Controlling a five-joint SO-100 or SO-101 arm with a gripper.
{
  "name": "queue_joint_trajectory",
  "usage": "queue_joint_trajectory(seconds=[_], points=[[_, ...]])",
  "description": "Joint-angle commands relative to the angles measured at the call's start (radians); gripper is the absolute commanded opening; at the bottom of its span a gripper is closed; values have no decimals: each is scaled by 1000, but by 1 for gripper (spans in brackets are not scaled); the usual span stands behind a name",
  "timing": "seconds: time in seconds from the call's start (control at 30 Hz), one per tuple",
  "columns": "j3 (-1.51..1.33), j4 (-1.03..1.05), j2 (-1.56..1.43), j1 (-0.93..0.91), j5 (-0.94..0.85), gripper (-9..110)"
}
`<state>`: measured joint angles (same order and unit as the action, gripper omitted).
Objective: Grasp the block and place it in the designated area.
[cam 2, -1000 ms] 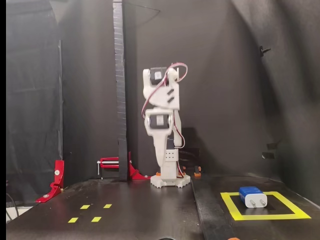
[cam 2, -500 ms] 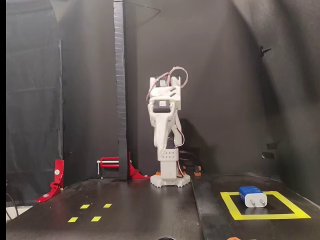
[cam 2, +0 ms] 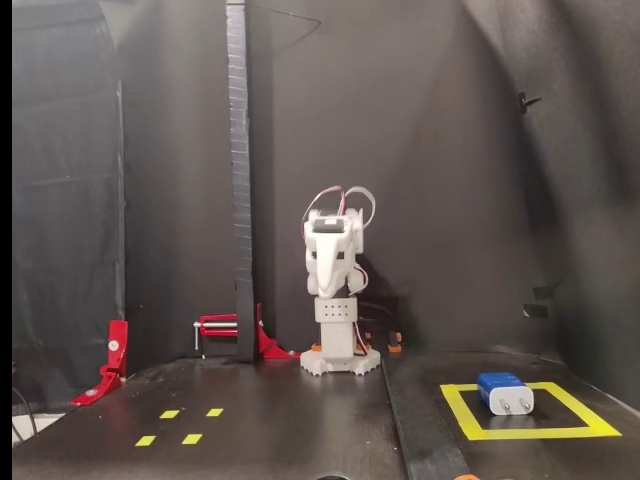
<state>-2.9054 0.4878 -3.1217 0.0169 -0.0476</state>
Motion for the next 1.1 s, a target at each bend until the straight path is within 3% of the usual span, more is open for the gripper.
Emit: queue_joint_trajectory(seconds=[0.0, 0.33, 0.7, 1.07], points=[[-46, -21, -61, -3, -11, 0], [-233, 26, -183, -5, -58, 0], [-235, 273, -183, 2, -83, 0], [-235, 279, -184, 3, -77, 0]])
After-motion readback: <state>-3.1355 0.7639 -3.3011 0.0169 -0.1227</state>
